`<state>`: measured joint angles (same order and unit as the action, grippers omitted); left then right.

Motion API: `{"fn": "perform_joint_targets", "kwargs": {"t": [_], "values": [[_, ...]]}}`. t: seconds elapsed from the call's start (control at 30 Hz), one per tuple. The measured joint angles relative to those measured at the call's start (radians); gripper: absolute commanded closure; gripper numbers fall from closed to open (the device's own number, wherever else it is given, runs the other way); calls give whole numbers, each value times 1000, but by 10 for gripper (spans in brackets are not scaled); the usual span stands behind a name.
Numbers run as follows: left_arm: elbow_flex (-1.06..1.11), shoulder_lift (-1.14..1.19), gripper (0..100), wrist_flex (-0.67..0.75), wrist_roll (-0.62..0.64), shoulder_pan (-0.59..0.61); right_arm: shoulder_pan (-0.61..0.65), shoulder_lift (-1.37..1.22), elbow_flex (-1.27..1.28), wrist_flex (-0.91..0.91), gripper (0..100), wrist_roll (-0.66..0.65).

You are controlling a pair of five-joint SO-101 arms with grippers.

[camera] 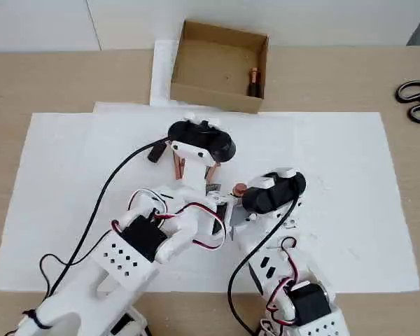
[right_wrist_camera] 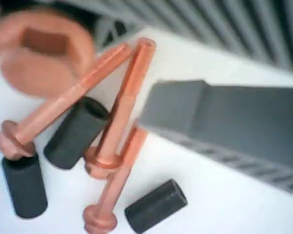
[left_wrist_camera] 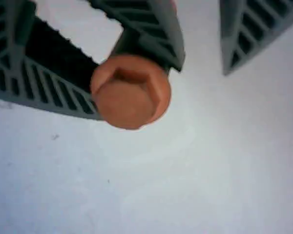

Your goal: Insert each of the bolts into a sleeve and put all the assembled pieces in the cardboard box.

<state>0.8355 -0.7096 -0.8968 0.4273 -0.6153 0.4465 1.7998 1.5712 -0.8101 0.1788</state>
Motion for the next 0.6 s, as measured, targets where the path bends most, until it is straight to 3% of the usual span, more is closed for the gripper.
{"fn": "perform_joint_targets", "kwargs": {"t": [0.6], "values": [[-46,-6,743,-84,-28,3,-28,0,0,0,995,0]]}}
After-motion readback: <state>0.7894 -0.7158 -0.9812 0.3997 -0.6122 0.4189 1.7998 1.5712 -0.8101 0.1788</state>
